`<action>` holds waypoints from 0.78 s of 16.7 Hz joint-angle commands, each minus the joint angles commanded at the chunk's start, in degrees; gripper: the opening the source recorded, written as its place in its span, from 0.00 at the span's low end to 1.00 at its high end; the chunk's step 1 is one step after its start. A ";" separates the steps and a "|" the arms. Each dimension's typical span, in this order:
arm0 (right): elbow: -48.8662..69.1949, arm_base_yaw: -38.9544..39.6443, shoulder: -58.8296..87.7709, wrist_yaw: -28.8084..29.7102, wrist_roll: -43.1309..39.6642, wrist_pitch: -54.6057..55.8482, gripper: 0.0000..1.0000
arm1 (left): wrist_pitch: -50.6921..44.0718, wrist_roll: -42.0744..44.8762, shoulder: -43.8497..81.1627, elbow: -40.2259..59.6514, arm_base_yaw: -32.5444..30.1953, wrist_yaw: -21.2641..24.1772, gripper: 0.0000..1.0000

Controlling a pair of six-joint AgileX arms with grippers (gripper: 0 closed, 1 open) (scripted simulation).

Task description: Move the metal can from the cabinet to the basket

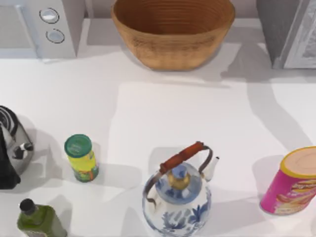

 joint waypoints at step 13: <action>-27.12 -7.14 -17.39 -7.69 -0.16 9.66 0.00 | 0.00 0.00 0.00 0.00 0.00 0.00 1.00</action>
